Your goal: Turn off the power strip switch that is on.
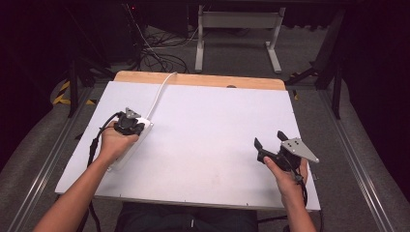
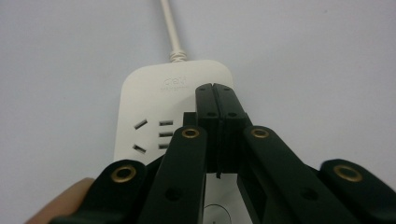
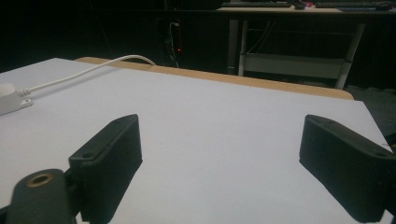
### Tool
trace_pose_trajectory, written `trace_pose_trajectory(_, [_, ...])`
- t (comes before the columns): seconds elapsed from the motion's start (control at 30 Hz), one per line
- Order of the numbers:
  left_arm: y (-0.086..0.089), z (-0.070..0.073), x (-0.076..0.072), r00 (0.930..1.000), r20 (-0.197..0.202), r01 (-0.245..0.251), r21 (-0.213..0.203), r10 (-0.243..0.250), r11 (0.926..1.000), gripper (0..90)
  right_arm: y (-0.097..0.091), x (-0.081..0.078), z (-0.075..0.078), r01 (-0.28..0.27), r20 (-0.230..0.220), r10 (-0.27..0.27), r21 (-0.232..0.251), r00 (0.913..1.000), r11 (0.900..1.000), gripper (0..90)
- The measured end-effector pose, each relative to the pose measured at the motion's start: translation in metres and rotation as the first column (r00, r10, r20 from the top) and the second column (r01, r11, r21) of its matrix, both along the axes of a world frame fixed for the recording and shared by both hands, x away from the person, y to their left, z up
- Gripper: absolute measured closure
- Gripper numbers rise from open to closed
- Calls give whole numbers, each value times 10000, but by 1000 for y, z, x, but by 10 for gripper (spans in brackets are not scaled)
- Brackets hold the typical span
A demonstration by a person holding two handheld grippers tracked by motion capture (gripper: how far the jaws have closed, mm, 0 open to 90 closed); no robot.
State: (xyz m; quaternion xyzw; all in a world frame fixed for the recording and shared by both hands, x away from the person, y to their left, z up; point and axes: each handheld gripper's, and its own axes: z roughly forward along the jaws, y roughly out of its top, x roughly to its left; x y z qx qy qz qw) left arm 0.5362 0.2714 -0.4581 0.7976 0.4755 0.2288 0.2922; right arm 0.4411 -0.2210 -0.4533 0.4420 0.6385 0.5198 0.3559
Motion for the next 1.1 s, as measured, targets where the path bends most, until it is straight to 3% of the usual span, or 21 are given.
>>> trace_pose_trajectory(0.17, [2, 1, 1, 10000, -67, 19, -144, -20, 9999, 900, -2, 1, -1, 43, -45, -43, 31, 10000, 10000, 133])
trace_pose_trajectory(0.3, [8, 2, 3, 9994, -332, -10, -590, -10, 9983, 900, -1, 2, -1, 25, -108, -25, -15, 9999, 10000, 134])
trace_pose_trajectory(0.5, [12, 3, 2, 9985, -540, -32, -744, -8, 9972, 900, 2, 3, -1, -39, -151, 38, -40, 9999, 10000, 135])
trace_pose_trajectory(0.57, [16, 5, 2, 9981, -616, -134, -1169, 62, 9931, 900, 2, 4, -1, -54, -126, 53, -44, 9999, 10000, 135])
trace_pose_trajectory(0.73, [21, 4, 1, 9981, -583, -294, -1355, 216, 9903, 900, 2, 5, -2, -92, -149, 91, -51, 9998, 9999, 136])
trace_pose_trajectory(0.97, [20, 3, -2, 9996, -150, -252, -1396, 233, 9899, 900, 3, 6, -1, -144, -116, 144, -50, 9998, 9999, 137])
trace_pose_trajectory(1.0, [22, 7, -5, 9992, 271, -263, -1580, 310, 9871, 900, 3, 6, -1, -145, -114, 144, -43, 9998, 9999, 137])
trace_pose_trajectory(1.1, [27, 13, -11, 9940, 947, -330, -2118, 542, 9768, 900, 2, 6, -1, -138, -139, 138, -55, 9998, 9999, 137])
